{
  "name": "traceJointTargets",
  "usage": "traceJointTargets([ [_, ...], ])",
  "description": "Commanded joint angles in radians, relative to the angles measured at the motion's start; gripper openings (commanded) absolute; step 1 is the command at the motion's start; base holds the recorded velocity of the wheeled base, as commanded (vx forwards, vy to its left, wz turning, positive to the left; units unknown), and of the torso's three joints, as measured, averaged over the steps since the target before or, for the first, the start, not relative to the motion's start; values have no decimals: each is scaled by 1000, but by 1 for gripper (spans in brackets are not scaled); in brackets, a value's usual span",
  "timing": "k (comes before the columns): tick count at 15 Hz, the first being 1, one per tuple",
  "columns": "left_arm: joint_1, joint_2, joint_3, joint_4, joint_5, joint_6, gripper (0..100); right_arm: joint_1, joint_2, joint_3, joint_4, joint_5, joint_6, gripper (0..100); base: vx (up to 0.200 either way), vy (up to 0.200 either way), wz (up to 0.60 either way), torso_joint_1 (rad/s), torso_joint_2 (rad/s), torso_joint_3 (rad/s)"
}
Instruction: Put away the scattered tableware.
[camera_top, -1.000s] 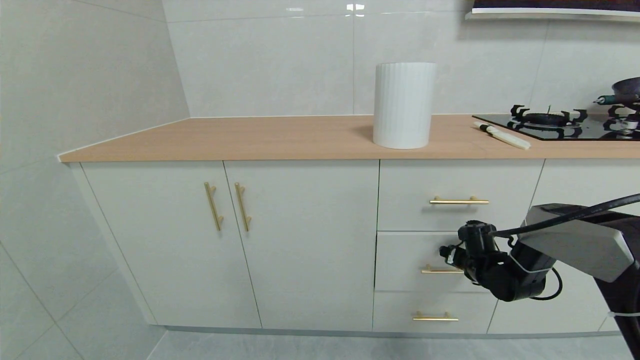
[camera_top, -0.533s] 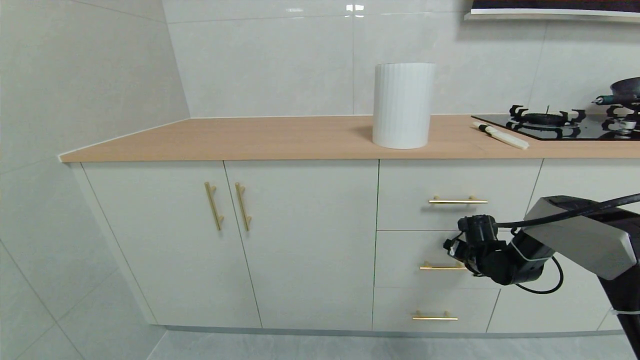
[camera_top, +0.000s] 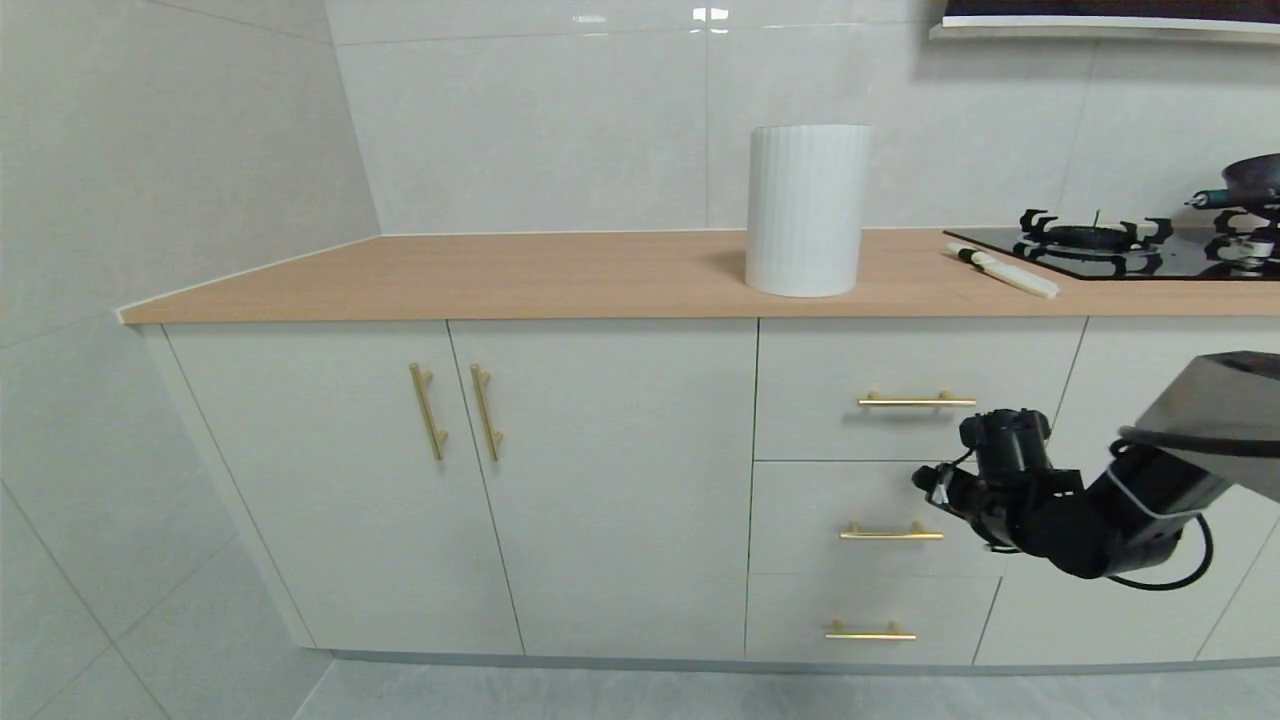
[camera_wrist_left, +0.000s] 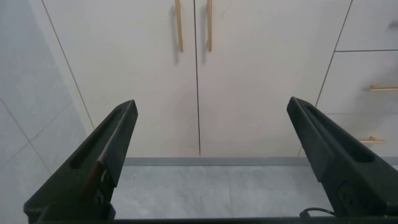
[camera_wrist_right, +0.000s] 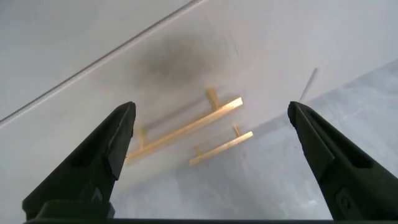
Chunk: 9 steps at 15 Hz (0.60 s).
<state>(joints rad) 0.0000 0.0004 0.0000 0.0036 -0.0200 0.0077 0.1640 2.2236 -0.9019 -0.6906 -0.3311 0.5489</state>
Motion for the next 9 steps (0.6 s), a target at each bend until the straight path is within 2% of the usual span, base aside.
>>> traceJointTargets([
  [1,0,0,0,1,0,0,100,84,-351,290,3,20,-87,100,0,0,0,0,0,0],
  [3,0,0,0,1,0,0,100,170,-565,480,3,-5,-90,100,0,0,0,0,0,0],
  [6,0,0,0,-1,0,0,100,180,-791,591,6,-106,-110,100,0,0,0,0,0,0],
  [9,0,0,0,-1,0,0,100,178,-1164,773,17,-252,-276,100,0,0,0,0,0,0],
])
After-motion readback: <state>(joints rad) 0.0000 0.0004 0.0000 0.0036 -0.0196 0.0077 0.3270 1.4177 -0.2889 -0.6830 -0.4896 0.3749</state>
